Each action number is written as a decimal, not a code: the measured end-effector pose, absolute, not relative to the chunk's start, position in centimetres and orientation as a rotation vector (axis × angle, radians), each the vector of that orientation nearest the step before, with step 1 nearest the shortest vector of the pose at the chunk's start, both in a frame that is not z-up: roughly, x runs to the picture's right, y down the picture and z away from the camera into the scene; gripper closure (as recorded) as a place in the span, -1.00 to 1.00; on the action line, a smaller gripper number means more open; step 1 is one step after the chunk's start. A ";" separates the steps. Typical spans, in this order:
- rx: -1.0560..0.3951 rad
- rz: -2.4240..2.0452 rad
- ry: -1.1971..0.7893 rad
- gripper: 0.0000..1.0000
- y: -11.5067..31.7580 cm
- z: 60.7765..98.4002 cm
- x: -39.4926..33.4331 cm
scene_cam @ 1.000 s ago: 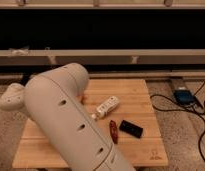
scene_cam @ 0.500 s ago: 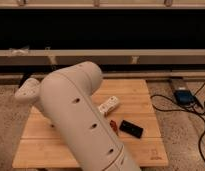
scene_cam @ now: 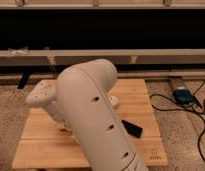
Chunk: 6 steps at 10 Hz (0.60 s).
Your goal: Wipe the white sponge on the table
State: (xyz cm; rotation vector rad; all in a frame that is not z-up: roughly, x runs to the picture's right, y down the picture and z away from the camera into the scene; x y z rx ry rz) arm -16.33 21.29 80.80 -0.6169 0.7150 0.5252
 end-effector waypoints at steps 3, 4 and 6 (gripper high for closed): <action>-0.640 0.431 0.708 1.00 24.0 79.3 -16.3; -0.649 0.403 0.690 1.00 24.4 78.5 -16.4; -0.660 0.360 0.644 1.00 24.8 76.8 -17.4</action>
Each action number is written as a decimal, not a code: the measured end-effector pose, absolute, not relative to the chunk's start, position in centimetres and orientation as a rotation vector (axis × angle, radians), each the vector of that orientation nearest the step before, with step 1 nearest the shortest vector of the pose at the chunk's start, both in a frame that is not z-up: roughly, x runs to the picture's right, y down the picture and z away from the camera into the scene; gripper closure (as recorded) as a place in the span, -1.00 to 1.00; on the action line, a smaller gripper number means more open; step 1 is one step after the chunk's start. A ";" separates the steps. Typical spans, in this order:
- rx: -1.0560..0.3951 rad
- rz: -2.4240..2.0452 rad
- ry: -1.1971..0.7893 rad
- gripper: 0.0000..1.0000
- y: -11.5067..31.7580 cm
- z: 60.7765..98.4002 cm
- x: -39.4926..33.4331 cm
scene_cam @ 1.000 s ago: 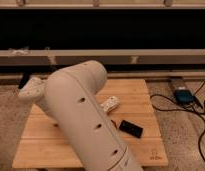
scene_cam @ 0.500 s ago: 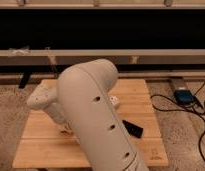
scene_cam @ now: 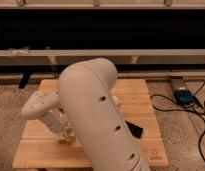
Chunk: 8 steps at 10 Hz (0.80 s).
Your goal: Wipe the white sponge on the table
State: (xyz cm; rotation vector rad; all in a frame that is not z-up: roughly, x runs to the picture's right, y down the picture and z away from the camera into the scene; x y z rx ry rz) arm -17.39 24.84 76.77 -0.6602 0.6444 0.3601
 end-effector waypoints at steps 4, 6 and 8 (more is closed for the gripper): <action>-0.652 0.262 0.608 1.00 25.2 76.5 -20.1; -0.634 0.207 0.603 1.00 25.2 77.0 -22.4; -0.614 0.154 0.589 1.00 24.8 77.5 -25.2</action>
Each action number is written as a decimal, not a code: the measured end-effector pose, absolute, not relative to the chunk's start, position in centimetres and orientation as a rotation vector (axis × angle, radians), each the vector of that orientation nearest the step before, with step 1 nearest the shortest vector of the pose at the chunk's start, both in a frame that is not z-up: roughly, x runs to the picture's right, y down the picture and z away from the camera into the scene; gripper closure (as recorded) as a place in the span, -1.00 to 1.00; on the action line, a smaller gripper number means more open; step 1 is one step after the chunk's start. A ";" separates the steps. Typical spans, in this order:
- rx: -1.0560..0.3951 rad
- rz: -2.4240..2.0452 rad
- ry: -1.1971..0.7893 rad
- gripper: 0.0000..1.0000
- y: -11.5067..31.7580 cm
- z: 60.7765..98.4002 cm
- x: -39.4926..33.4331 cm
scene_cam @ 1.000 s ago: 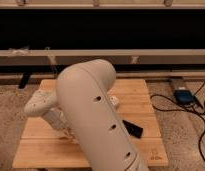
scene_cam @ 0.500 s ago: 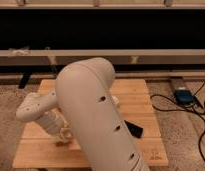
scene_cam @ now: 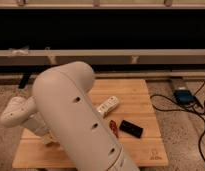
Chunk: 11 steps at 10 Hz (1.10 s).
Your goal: Wipe the white sponge on the table
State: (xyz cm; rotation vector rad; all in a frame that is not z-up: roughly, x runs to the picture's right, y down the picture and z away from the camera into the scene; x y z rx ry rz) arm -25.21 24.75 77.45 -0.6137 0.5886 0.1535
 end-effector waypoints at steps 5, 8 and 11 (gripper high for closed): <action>-0.551 0.169 0.578 1.00 22.1 79.3 -29.3; -0.504 0.318 0.632 1.00 18.9 81.9 -27.6; -0.483 0.438 0.703 1.00 17.7 83.0 -23.8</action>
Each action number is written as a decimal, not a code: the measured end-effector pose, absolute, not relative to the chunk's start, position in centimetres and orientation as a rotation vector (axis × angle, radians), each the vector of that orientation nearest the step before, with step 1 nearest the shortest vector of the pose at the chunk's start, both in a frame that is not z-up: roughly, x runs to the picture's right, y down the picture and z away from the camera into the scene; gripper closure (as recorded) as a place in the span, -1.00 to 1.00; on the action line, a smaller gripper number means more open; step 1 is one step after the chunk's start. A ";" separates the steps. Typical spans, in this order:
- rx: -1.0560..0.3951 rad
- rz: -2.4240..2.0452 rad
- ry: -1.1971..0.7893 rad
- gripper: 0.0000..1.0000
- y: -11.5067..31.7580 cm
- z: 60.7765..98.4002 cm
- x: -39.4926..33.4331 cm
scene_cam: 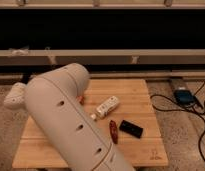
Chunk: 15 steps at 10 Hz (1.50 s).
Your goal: Wipe the white sponge on the table
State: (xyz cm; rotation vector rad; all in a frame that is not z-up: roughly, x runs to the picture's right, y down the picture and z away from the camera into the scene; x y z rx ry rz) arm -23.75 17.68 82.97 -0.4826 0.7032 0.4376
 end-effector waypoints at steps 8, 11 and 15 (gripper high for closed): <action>-0.566 0.386 0.710 0.95 23.0 78.7 -18.2; -0.591 0.312 0.666 0.39 24.6 76.9 -19.3; -0.604 0.350 0.563 -0.38 22.4 75.2 -21.5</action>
